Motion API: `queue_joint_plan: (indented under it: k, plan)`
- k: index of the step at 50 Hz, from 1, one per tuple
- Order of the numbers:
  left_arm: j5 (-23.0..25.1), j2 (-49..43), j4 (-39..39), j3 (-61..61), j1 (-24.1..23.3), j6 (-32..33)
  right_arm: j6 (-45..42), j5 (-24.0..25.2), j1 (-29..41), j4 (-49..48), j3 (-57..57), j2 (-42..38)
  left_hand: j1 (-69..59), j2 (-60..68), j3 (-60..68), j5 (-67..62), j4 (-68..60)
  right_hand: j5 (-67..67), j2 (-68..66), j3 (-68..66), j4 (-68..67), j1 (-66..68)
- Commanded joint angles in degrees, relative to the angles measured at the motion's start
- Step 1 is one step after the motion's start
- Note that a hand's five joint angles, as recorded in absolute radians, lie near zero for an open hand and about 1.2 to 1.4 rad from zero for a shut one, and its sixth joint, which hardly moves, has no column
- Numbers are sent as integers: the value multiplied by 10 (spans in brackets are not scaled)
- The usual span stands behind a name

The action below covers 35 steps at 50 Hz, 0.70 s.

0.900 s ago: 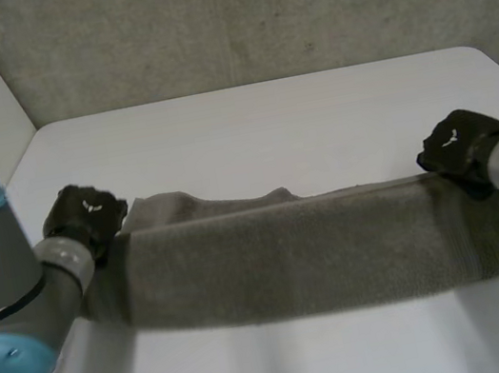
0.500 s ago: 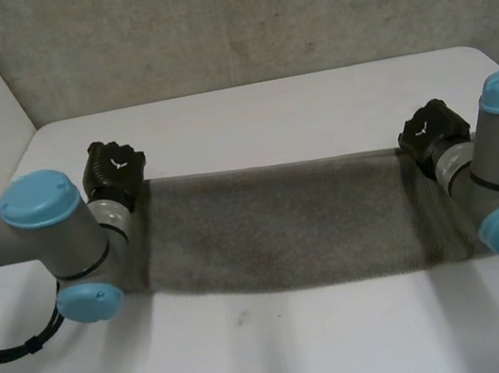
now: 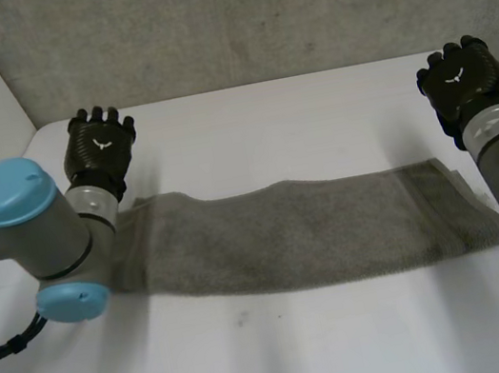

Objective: Fold the laundry

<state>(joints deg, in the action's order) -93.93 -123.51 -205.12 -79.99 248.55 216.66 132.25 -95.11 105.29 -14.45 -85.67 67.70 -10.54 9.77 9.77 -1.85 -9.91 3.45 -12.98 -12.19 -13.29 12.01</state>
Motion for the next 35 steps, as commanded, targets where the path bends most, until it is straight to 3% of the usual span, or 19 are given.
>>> queue_joint_plan:
  k: [1,8,16,25,27,28,30,35]
  plan:
    - [1,65,1,-55,-1,-65,54,45,-5,85,-55,80,5,2,2,18,-1,-35,30,22,33,-20]
    - [1,114,1,-117,-1,-139,122,116,-77,172,-109,98,5,2,2,18,-1,-35,30,22,33,-20]
    - [1,115,-5,-151,1,-247,128,207,-133,155,-172,82,5,2,2,18,-1,104,-109,-117,-106,118]
    - [1,117,-10,-158,6,-263,119,215,-139,108,-186,31,5,2,2,18,-1,234,-238,-246,-235,248]
    - [1,119,-11,-160,6,-264,115,215,-141,95,-184,17,5,2,2,18,-1,357,-362,-370,-359,372]
    - [1,120,-12,-162,6,-264,115,215,-141,95,-184,16,5,2,2,18,-1,358,-363,-371,-360,373]
    - [1,121,-15,-165,6,-264,107,209,-147,85,-180,2,5,2,2,18,-1,544,-549,-557,-546,558]
    - [0,122,-20,-170,8,-264,66,180,-167,89,-172,-6,5,2,2,18,-1,665,-670,-678,-667,680]
